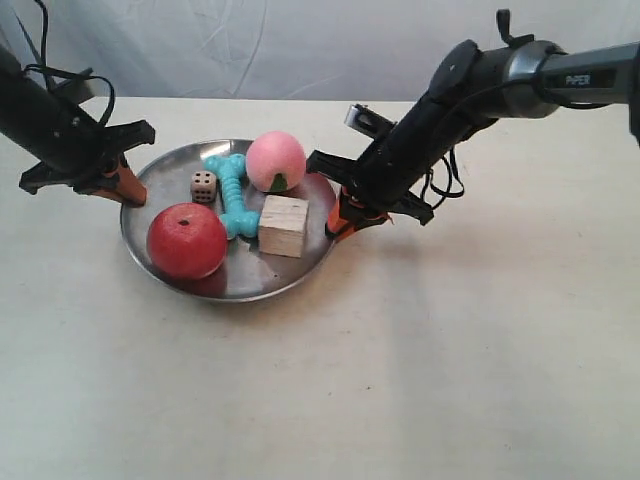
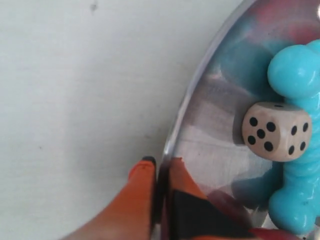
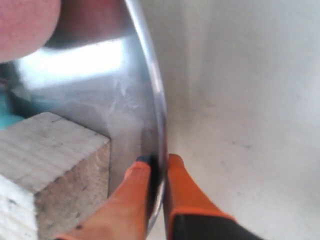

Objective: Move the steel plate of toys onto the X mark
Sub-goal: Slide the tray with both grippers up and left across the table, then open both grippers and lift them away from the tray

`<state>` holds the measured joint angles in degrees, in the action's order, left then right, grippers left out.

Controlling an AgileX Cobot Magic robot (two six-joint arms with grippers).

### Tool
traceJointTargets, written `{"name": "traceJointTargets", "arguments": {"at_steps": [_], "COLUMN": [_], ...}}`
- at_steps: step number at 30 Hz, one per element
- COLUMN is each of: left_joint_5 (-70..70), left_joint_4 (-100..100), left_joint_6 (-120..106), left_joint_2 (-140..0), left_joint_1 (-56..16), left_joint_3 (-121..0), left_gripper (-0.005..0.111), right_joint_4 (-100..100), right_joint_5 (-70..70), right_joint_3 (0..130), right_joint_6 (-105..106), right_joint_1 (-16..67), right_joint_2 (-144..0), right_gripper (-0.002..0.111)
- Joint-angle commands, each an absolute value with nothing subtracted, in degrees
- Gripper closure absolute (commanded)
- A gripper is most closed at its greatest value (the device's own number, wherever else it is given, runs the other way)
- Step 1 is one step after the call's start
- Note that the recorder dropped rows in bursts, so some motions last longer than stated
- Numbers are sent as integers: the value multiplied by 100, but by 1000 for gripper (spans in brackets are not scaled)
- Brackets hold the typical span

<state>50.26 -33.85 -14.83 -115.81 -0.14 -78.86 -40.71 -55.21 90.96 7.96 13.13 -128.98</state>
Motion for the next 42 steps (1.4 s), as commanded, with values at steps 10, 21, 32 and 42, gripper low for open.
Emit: {"name": "traceJointTargets", "arguments": {"at_steps": [10, 21, 32, 42], "left_joint_5": [4251, 4404, 4407, 4407], "left_joint_4": [-2612, -2196, -2394, -2405], "left_joint_6": [-1196, -1259, -1258, -1272], "left_joint_2": [-12464, -12464, -12226, -12134], "left_joint_1": [68, 96, 249, 249], "left_joint_3": [-7966, -7966, -7966, -7966], "left_gripper": [107, 96, 76, 76], "right_joint_4": [-3718, -3718, -3718, -3718], "right_joint_5": [-5578, -5384, -5384, -5470], "right_joint_3": [9684, 9684, 9684, 9684], "right_joint_6": [900, 1006, 1029, 1068], "right_joint_1": [1545, 1545, 1545, 1545], "right_joint_2": [-13447, -13498, -13488, -13488], "right_gripper": [108, 108, 108, 108]}}
